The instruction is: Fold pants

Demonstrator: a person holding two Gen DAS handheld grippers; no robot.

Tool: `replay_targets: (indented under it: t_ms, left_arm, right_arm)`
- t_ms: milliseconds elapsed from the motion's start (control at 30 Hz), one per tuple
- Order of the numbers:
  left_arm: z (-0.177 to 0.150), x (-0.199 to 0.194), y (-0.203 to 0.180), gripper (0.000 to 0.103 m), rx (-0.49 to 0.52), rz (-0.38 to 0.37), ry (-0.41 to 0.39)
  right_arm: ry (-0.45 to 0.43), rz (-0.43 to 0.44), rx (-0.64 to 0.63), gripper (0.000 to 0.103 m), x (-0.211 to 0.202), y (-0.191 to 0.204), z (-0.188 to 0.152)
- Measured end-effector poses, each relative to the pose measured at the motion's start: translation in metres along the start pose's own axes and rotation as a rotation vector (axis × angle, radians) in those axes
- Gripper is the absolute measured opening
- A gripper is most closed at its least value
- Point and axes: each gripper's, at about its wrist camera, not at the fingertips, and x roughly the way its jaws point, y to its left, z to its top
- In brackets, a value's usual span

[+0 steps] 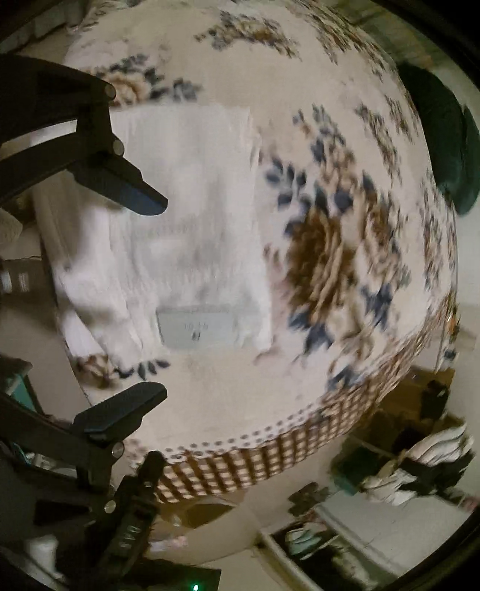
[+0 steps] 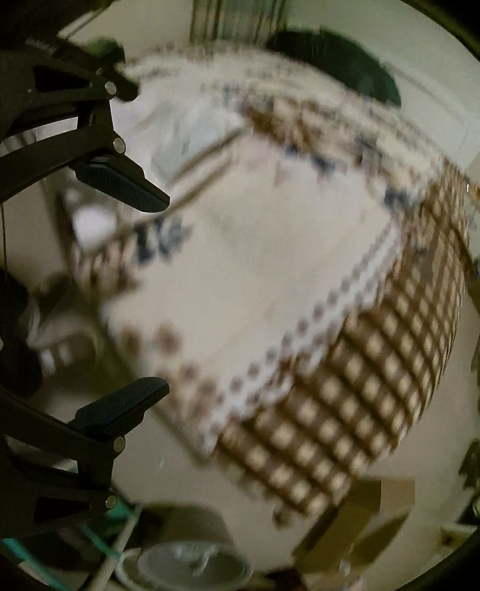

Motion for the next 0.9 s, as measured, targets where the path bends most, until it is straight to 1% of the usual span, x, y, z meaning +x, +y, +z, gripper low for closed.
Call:
replay_targets:
  t_ms: [33,100,133,200,267,333,400,433,467,500,533,567,600,667,733,833,900]
  left_arm:
    - [0.001,-0.01,0.016,0.092,-0.03,0.017,-0.01]
    - [0.001,-0.018,0.041,0.092,-0.065,0.066,-0.018]
    - [0.0,-0.02,0.059,0.092,-0.088,0.115,-0.012]
    - [-0.004,-0.015,0.095,0.092,-0.127,0.182,0.016]
    - [-0.01,-0.005,0.124,0.092,-0.16,0.255,0.066]
    - [-0.017,0.003,0.149,0.092,-0.198,0.292,0.094]
    - [-0.024,0.01,0.17,0.092,-0.237,0.323,0.117]
    - [-0.028,0.013,0.179,0.092,-0.257,0.327,0.129]
    - [-0.029,0.016,0.185,0.092,-0.272,0.332,0.138]
    - [-0.031,0.019,0.189,0.092,-0.285,0.33,0.145]
    - [-0.032,0.022,0.194,0.092,-0.298,0.323,0.152]
    - [-0.032,0.023,0.197,0.092,-0.308,0.319,0.155]
    - [-0.03,0.025,0.198,0.092,-0.318,0.31,0.156]
    - [-0.024,0.026,0.198,0.092,-0.331,0.288,0.15]
    - [-0.014,0.025,0.192,0.092,-0.33,0.259,0.133]
    - [0.009,0.029,0.185,0.092,-0.322,0.208,0.103]
    - [0.025,0.038,0.179,0.092,-0.3,0.177,0.096]
  right_arm:
    - [0.01,0.063,-0.022,0.093,0.001,0.01,0.006]
    - [0.031,0.151,-0.06,0.093,0.007,0.028,0.013]
    - [0.055,0.208,-0.089,0.093,0.015,0.041,0.018]
    - [0.098,0.279,-0.129,0.093,0.033,0.063,0.023]
    - [0.134,0.288,-0.163,0.093,0.053,0.083,0.026]
    - [0.177,0.256,-0.214,0.093,0.076,0.101,0.027]
    - [0.252,0.251,-0.203,0.092,0.103,0.107,0.023]
    - [0.293,0.258,-0.181,0.081,0.115,0.107,0.022]
    - [0.309,0.271,-0.175,0.058,0.122,0.108,0.019]
    - [0.298,0.25,-0.188,0.052,0.122,0.108,0.016]
    - [0.27,0.232,-0.21,0.034,0.119,0.109,0.012]
    - [0.25,0.239,-0.225,0.016,0.113,0.11,0.007]
    - [0.238,0.244,-0.232,0.015,0.106,0.111,0.001]
    - [0.193,0.194,-0.264,0.01,0.085,0.117,-0.009]
    - [0.171,0.16,-0.264,0.009,0.066,0.116,-0.015]
    - [0.134,0.12,-0.212,0.009,0.039,0.1,-0.012]
    - [0.112,0.091,-0.179,0.009,0.027,0.079,-0.005]
